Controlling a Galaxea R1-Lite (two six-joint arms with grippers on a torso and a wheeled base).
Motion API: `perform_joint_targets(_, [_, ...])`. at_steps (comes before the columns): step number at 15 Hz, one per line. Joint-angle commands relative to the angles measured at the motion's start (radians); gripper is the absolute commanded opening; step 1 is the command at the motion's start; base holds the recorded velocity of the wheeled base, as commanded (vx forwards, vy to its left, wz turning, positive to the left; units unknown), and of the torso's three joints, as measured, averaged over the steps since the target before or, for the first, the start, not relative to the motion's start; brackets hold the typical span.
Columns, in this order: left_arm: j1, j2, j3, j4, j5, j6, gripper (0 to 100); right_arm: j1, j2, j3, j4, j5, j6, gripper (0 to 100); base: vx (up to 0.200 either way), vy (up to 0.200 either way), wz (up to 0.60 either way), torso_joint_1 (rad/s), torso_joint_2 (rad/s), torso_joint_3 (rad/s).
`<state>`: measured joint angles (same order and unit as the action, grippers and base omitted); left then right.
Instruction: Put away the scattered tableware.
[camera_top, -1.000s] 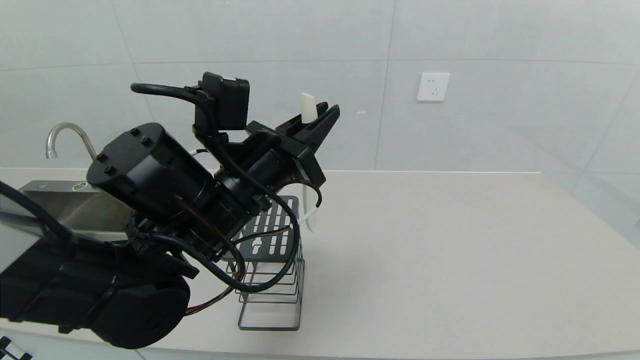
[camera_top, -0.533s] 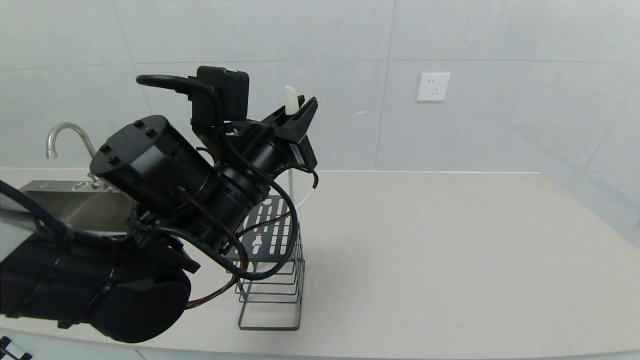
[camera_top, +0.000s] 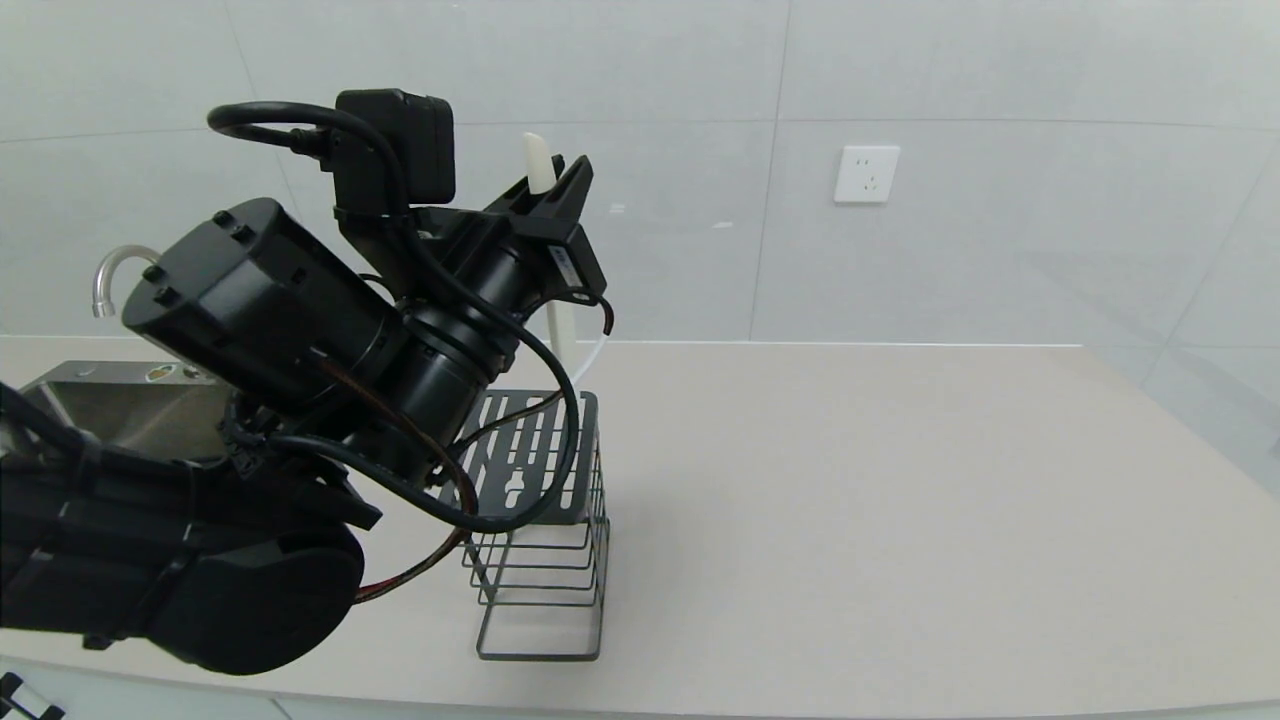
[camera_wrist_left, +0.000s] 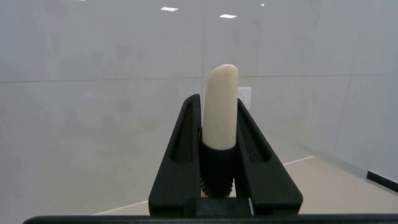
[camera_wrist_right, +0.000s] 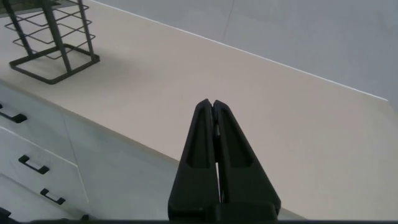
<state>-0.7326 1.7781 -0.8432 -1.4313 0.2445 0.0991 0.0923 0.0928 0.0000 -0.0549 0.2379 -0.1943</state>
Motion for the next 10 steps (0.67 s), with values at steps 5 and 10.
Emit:
perform_joint_targets(5, [-0.021,0.001,0.032,-0.003,0.084,-0.003,0,0.001,0.005,0.0,0.0,0.004,-0.001,0,0.0,0.0,0.0,0.0,0.0,0.0])
perform_joint_targets(10, [-0.007,0.023,0.111,-0.032,0.082,-0.003,0,0.001,0.005,0.0,-0.002,0.004,-0.001,0,0.0,0.0,0.0,0.0,0.0,0.0])
